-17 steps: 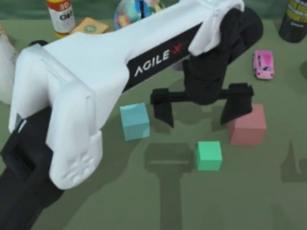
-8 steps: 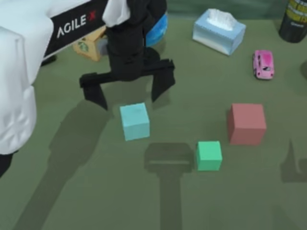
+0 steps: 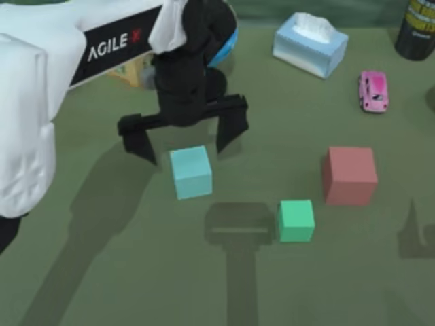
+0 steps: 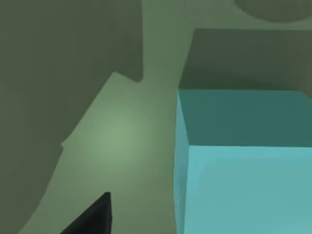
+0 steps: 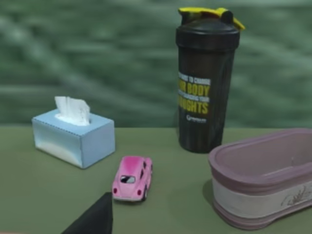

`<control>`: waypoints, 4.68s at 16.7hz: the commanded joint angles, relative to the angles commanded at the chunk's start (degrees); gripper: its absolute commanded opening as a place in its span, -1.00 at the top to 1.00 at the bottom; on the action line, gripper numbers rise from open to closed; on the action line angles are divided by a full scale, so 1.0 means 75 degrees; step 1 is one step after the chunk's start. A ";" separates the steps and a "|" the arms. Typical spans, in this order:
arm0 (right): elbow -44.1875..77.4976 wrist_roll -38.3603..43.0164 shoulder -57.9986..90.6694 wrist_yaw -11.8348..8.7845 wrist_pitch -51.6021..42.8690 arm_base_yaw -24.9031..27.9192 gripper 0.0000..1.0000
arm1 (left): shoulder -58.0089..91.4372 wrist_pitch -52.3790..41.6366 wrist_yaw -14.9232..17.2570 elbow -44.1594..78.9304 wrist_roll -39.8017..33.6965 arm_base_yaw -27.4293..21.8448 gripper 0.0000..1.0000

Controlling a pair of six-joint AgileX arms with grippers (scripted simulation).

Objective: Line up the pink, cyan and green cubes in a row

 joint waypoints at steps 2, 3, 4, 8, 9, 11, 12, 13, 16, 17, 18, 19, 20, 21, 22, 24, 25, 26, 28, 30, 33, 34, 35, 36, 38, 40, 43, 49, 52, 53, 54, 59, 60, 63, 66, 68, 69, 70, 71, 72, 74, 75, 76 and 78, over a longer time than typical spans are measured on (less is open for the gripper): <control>0.0000 0.0000 0.0000 0.0000 0.0000 0.0000 -1.00 | 0.0140 0.0565 0.0003 -0.0425 0.0008 0.0008 -1.00; 0.0000 0.0000 0.0000 0.0000 0.0000 0.0000 -1.00 | 0.0211 0.0850 0.0003 -0.0637 0.0012 0.0010 -1.00; 0.0000 0.0000 0.0000 0.0000 0.0000 0.0000 -1.00 | 0.0279 0.1114 0.0003 -0.0833 0.0016 0.0013 -1.00; 0.0000 0.0000 0.0000 0.0000 0.0000 0.0000 -1.00 | 0.0406 0.1607 0.0005 -0.1203 0.0021 0.0017 -1.00; 0.0000 0.0000 0.0000 0.0000 0.0000 0.0000 -1.00 | 0.0406 0.1607 0.0005 -0.1203 0.0021 0.0017 -1.00; 0.0000 0.0000 0.0000 0.0000 0.0000 0.0000 -1.00 | 0.0406 0.1607 0.0005 -0.1203 0.0021 0.0017 -1.00; 0.0000 0.0000 0.0000 0.0000 0.0000 0.0000 -1.00 | 0.0406 0.1607 0.0005 -0.1203 0.0021 0.0017 -0.85; 0.0000 0.0000 0.0000 0.0000 0.0000 0.0000 -1.00 | 0.0406 0.1607 0.0005 -0.1203 0.0021 0.0017 -0.70; 0.0000 0.0000 0.0000 0.0000 0.0000 0.0000 -1.00 | 0.0406 0.1607 0.0005 -0.1203 0.0021 0.0017 -0.25; 0.0000 0.0000 0.0000 0.0000 0.0000 0.0000 -1.00 | 0.0406 0.1607 0.0005 -0.1203 0.0021 0.0017 -0.10; 0.0000 0.0000 0.0000 0.0000 0.0000 0.0000 -1.00 | 0.0406 0.1607 0.0005 -0.1203 0.0021 0.0017 0.06; 0.0000 0.0000 0.0000 0.0000 0.0000 0.0000 -1.00 | 0.0406 0.1607 0.0005 -0.1203 0.0021 0.0017 0.21; 0.0000 0.0000 0.0000 0.0000 0.0000 0.0000 -1.00 | 0.0406 0.1607 0.0005 -0.1203 0.0021 0.0017 0.36; 0.0000 0.0000 0.0000 0.0000 0.0000 0.0000 -1.00 | 0.0406 0.1607 0.0005 -0.1203 0.0021 0.0017 0.51; 0.0000 0.0000 0.0000 0.0000 0.0000 0.0000 -1.00 | 0.0406 0.1607 0.0005 -0.1203 0.0021 0.0017 0.66; 0.0000 0.0000 0.0000 0.0000 0.0000 0.0000 -1.00 | 0.0406 0.1607 0.0005 -0.1203 0.0021 0.0017 0.96; 0.0000 0.0000 0.0000 0.0000 0.0000 0.0000 -1.00 | 0.0406 0.1607 0.0005 -0.1203 0.0021 0.0017 1.00; 0.0000 0.0000 0.0000 0.0000 0.0000 0.0000 -1.00 | 0.0406 0.1607 0.0005 -0.1203 0.0021 0.0017 1.00; 0.0000 0.0000 0.0000 0.0000 0.0000 0.0000 -1.00 | 0.0406 0.1607 0.0005 -0.1203 0.0021 0.0017 1.00; 0.0000 0.0000 0.0000 0.0000 0.0000 0.0000 -1.00 | 0.0406 0.1607 0.0005 -0.1203 0.0021 0.0017 1.00; 0.0000 0.0000 0.0000 0.0000 0.0000 0.0000 -1.00 | 0.0232 0.1498 -0.0049 -0.1207 0.0081 0.0012 1.00; 0.0000 0.0000 0.0000 0.0000 0.0000 0.0000 -1.00 | 0.0226 0.1473 -0.0045 -0.1184 0.0081 0.0013 1.00; 0.0000 0.0000 0.0000 0.0000 0.0000 0.0000 -1.00 | 0.0201 0.1368 -0.0033 -0.1098 0.0081 0.0016 1.00; 0.0000 0.0000 0.0000 0.0000 0.0000 0.0000 -1.00 | 0.0162 0.1193 -0.0020 -0.0965 0.0081 0.0024 1.00; 0.0000 0.0000 0.0000 0.0000 0.0000 0.0000 -1.00 | 0.0044 0.0699 -0.0008 -0.0611 0.0084 0.0053 1.00; 0.0000 0.0000 0.0000 0.0000 0.0000 0.0000 -1.00 | -0.0103 0.0147 -0.0025 -0.0221 0.0075 0.0102 1.00; 0.0000 0.0000 0.0000 0.0000 0.0000 0.0000 -1.00 | -0.0250 -0.0303 -0.0054 0.0111 0.0066 0.0155 1.00; 0.0000 0.0000 0.0000 0.0000 0.0000 0.0000 -1.00 | -0.0282 -0.0349 -0.0032 0.0114 0.0012 -0.0206 1.00; 0.0000 0.0000 0.0000 0.0000 0.0000 0.0000 -1.00 | -0.0452 -0.0483 -0.0039 0.0082 -0.0154 -0.1092 1.00; 0.0000 0.0000 0.0000 0.0000 0.0000 0.0000 -1.00 | -0.0513 -0.0529 -0.0055 0.0072 -0.0219 -0.1407 1.00; 0.0000 0.0000 0.0000 0.0000 0.0000 0.0000 -1.00 | -0.0570 -0.0571 -0.0073 0.0058 -0.0277 -0.1675 1.00; 0.0000 0.0000 0.0000 0.0000 0.0000 0.0000 -1.00 | -0.0668 -0.0625 -0.0098 0.0022 -0.0360 -0.2002 1.00; 0.0000 0.0000 0.0000 0.0000 0.0000 0.0000 -1.00 | -0.0630 -0.0611 -0.0092 0.0039 -0.0341 -0.1974 1.00; 0.0000 0.0000 0.0000 0.0000 0.0000 0.0000 -1.00 | -0.0607 -0.0324 -0.0078 -0.0183 -0.0342 -0.1979 1.00; 0.0000 0.0000 0.0000 0.0000 0.0000 0.0000 -1.00 | -0.0502 0.0366 -0.0062 -0.0779 -0.0341 -0.2002 1.00; 0.0000 0.0000 0.0000 0.0000 0.0000 0.0000 -1.00 | -0.0417 0.0852 -0.0070 -0.1200 -0.0350 -0.2012 1.00; 0.0000 0.0000 0.0000 0.0000 0.0000 0.0000 -1.00 | -0.0382 0.1057 -0.0078 -0.1375 -0.0355 -0.2014 1.00; 0.0000 0.0000 0.0000 0.0000 0.0000 0.0000 -1.00 | -0.0358 0.1209 -0.0088 -0.1503 -0.0361 -0.2015 1.00; 0.0000 0.0000 0.0000 0.0000 0.0000 0.0000 -1.00 | -0.0346 0.1293 -0.0094 -0.1574 -0.0366 -0.2014 1.00; 0.0000 0.0000 0.0000 0.0000 0.0000 0.0000 -1.00 | -0.0344 0.1304 -0.0095 -0.1582 -0.0367 -0.2014 1.00; 0.0000 0.0000 0.0000 0.0000 0.0000 0.0000 -1.00 | -0.0344 0.1304 -0.0095 -0.1582 -0.0367 -0.2014 1.00; 0.0000 0.0000 0.0000 0.0000 0.0000 0.0000 -1.00 | -0.0344 0.1304 -0.0095 -0.1582 -0.0367 -0.2014 1.00; 0.0000 0.0000 0.0000 0.0000 0.0000 0.0000 -1.00 | -0.0344 0.1304 -0.0095 -0.1582 -0.0367 -0.2014 0.85; 0.0000 0.0000 0.0000 0.0000 0.0000 0.0000 -1.00 | -0.0344 0.1304 -0.0095 -0.1582 -0.0367 -0.2014 0.55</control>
